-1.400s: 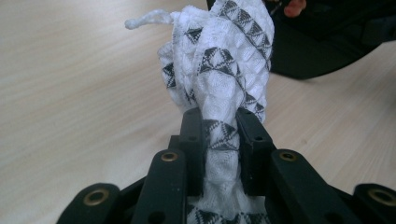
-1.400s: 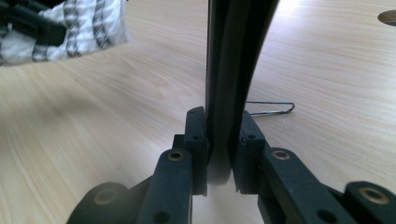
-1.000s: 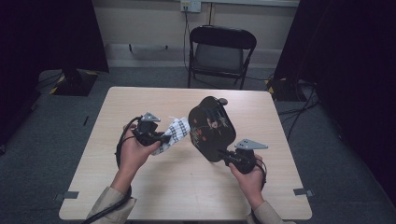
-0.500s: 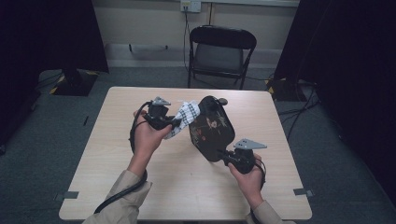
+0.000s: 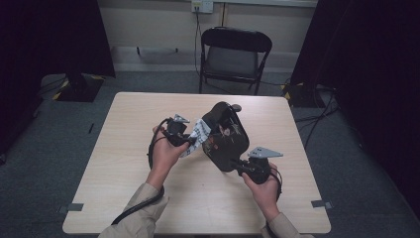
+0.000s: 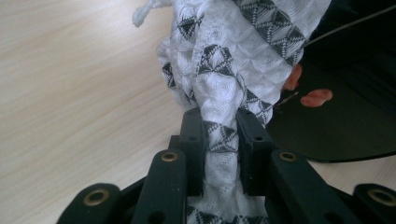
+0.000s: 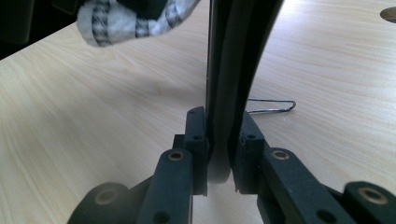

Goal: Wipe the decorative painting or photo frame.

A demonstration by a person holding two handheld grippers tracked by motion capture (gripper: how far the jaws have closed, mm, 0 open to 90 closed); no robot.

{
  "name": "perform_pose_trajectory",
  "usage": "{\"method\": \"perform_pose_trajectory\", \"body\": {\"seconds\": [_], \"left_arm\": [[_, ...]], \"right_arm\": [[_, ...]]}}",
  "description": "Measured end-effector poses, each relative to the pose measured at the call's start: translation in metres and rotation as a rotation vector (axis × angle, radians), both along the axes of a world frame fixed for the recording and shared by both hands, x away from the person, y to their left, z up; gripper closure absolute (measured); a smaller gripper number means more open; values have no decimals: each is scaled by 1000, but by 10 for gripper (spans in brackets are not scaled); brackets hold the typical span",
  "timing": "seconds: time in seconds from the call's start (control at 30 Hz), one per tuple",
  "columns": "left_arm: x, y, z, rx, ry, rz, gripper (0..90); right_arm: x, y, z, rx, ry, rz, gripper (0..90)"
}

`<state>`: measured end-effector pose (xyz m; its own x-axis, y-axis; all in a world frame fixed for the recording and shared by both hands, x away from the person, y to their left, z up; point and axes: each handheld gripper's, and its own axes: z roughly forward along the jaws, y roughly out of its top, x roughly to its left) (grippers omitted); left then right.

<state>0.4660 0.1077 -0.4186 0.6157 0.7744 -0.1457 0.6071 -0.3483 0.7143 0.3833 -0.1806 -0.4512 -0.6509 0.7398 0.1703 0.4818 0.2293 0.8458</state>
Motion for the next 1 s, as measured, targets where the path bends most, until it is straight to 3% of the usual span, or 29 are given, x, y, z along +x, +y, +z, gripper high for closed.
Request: {"method": "perform_pose_trajectory", "body": {"seconds": [0.5, 0.87, 1.0], "left_arm": [[-10, 3, -40, 33, 78, -24, 749], [-18, 14, -53, 60, 134, -43, 749], [-21, 18, -51, 64, 130, -39, 749]], "right_arm": [[0, 1, 0, 2, 5, -3, 789], [1, 0, 0, 0, 8, 0, 789], [1, 0, 0, 4, 11, -2, 789]]}}
